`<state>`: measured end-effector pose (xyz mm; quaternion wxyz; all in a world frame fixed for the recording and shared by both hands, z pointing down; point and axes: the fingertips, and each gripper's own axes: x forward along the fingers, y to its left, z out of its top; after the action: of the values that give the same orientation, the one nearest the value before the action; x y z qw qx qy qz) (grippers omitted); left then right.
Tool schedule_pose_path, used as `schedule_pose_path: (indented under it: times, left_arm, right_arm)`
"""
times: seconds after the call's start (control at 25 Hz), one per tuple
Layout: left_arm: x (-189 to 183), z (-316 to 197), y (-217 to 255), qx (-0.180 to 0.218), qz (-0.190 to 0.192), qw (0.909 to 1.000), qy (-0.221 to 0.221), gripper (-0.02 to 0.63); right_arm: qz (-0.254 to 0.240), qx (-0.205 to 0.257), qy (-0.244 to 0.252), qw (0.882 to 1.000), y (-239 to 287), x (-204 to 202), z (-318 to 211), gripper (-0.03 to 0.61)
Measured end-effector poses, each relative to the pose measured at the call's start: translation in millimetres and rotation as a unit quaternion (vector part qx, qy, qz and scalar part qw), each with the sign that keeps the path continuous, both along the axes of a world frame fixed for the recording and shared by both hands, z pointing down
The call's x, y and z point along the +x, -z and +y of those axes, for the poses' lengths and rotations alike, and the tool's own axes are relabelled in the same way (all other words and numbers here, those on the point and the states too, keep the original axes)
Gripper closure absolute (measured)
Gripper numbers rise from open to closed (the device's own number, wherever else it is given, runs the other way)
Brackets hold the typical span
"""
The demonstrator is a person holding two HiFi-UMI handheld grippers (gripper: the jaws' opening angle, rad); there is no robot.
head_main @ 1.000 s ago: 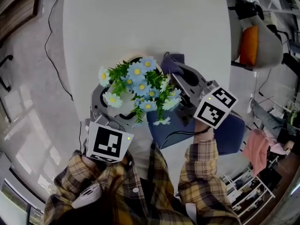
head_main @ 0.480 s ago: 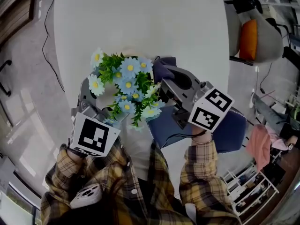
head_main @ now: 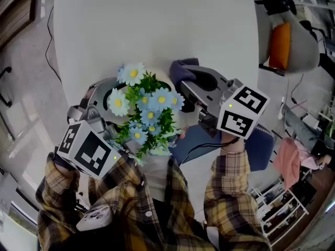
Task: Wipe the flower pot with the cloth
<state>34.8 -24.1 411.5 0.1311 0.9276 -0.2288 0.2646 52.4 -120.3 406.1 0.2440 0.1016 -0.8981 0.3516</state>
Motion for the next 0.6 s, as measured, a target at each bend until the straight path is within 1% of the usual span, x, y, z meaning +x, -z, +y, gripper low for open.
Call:
schedule_pose_path:
  times: [0.08,0.2,0.32,0.4,0.48,0.6]
  left_arm:
    - [6.2,-1.7,-2.1,0.0,0.001,0.9989,-0.046,0.14]
    - [12.2,0.9,-0.6,-0.002,-0.003,0.993,-0.118,0.14]
    - [11.5,1.4,-0.4,-0.005,-0.012,0.9816,-0.19,0.138]
    - [5.3,1.8,-3.8,-0.004,-0.016,0.9723,-0.233,0.138]
    - [-1.8,2.4,-8.2,-0.002,-0.02,0.9631,-0.268,0.14]
    - [-7.3,2.7,-13.7,0.001,-0.021,0.9531,-0.302,0.138]
  right_arm:
    - [0.007,0.003,0.03,1.0,-2.6,-2.1,-6.2,0.563]
    - [0.018,0.001,0.107,0.994,-3.1,-8.4,-3.1,0.563]
    - [0.021,-0.004,0.188,0.982,-4.1,-19.2,2.7,0.563]
    - [0.024,-0.009,0.232,0.972,-8.5,-32.3,6.3,0.563]
    - [0.027,-0.017,0.264,0.964,-14.4,-46.4,9.6,0.563]
    - [0.035,-0.026,0.288,0.957,-23.2,-61.9,12.2,0.563]
